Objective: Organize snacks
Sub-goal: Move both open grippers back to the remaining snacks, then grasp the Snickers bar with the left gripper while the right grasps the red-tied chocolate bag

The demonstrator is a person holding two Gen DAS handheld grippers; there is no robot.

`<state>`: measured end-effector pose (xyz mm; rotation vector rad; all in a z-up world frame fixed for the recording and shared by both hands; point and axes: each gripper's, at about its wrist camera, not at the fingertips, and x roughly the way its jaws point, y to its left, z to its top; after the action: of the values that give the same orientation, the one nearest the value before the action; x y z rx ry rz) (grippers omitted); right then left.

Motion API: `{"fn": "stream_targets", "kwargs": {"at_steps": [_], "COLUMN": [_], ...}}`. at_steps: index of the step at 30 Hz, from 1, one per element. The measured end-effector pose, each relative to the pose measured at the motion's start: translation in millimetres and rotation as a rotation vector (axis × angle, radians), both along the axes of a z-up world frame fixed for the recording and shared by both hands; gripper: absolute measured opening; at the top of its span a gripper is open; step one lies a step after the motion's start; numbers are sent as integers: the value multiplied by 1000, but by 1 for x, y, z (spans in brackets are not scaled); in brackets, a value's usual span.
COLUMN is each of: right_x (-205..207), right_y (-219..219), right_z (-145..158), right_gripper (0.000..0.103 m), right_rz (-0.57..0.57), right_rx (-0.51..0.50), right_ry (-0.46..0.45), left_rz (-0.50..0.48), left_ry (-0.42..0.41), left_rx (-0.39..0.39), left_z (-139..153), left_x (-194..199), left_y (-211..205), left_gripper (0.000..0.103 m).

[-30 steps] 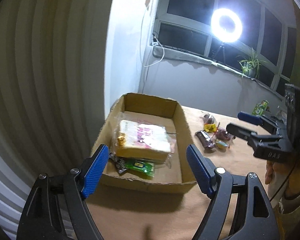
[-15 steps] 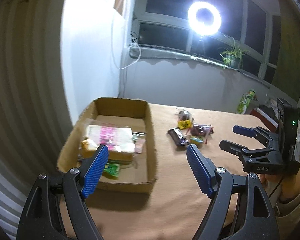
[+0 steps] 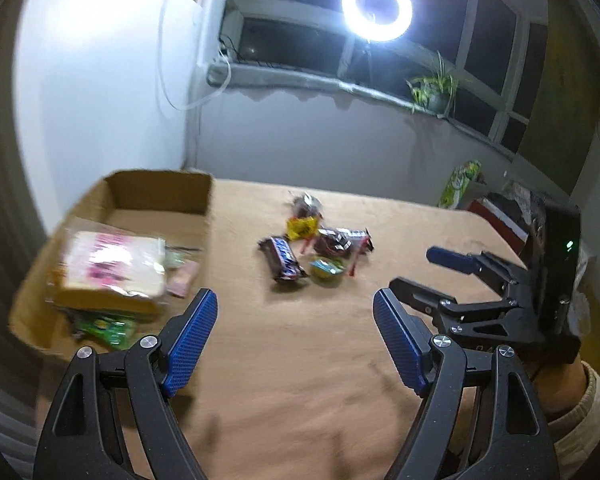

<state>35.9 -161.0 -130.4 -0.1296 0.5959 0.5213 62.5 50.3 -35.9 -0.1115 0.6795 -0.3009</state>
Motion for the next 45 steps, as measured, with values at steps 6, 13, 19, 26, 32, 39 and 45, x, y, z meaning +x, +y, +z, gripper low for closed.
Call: {"fn": "stream_targets", "kwargs": {"at_steps": [6, 13, 19, 26, 32, 39, 45], "right_x": [33, 78, 115, 142, 137, 110, 72], "right_y": [-11, 11, 35, 41, 22, -10, -48], "right_z": [7, 4, -13, -28, -36, -37, -28], "right_gripper": [86, 81, 68, 40, 35, 35, 35], "right_rz": [38, 150, 241, 317, 327, 247, 163], "right_rx": [24, -8, -54, -32, 8, 45, 136], "right_ry": [39, 90, 171, 283, 315, 302, 266], "left_rz": [22, 78, 113, 102, 83, 43, 31], "left_ry": [86, 153, 219, 234, 251, 240, 189], "left_rx": [-34, -16, -55, -46, -49, -94, -129], "left_z": [-33, -55, -71, -74, -77, -76, -63], "left_x": [33, 78, 112, 120, 123, 120, 102], "left_y": [-22, -36, -31, -27, -27, -24, -25], "left_gripper": [80, 80, 76, 66, 31, 28, 28]}}
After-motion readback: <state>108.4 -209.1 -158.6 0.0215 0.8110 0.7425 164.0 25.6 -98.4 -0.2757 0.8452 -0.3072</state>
